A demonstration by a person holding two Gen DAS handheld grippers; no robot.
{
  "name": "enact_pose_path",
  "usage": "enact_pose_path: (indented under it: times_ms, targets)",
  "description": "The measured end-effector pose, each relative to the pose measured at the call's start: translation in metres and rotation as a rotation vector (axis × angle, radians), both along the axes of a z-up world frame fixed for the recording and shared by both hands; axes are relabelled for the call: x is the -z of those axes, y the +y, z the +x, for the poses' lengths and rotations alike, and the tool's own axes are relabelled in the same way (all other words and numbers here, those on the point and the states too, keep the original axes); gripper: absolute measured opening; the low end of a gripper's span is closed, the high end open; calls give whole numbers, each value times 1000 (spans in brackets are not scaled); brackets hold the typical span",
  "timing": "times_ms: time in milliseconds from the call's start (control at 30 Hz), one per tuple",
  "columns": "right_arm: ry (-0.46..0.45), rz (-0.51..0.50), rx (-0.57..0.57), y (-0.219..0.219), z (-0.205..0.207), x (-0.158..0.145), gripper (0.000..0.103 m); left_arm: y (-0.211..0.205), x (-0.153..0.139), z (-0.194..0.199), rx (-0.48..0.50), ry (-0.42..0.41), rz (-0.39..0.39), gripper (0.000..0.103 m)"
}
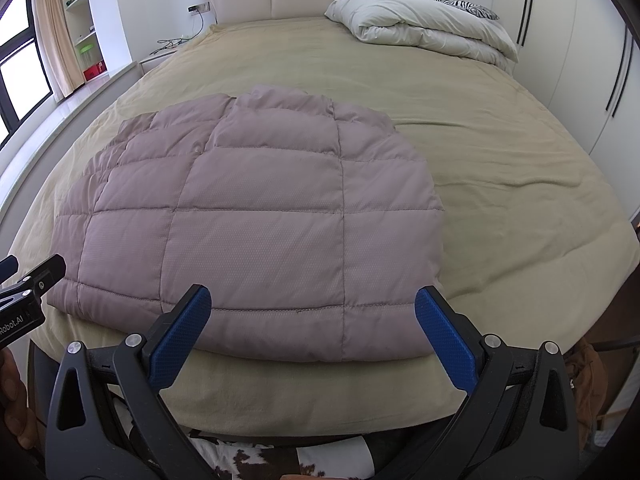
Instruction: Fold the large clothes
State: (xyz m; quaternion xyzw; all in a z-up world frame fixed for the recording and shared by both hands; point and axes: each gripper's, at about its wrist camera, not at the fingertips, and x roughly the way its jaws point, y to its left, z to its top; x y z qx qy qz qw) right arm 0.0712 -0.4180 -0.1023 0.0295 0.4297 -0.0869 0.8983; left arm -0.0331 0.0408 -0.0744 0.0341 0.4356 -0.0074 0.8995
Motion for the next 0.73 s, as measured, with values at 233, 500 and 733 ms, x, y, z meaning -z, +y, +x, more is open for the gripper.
enact_pose_path:
  times_ms: [233, 500, 733]
  targets:
    - [0, 1, 1, 0, 0, 0, 103, 0, 0, -1, 0, 0, 1, 103]
    - [4, 1, -1, 0, 0, 1, 103, 0, 0, -1, 1, 4, -1, 103]
    - [7, 3, -3, -1, 1, 2, 103, 0, -1, -1, 4, -7, -5, 103]
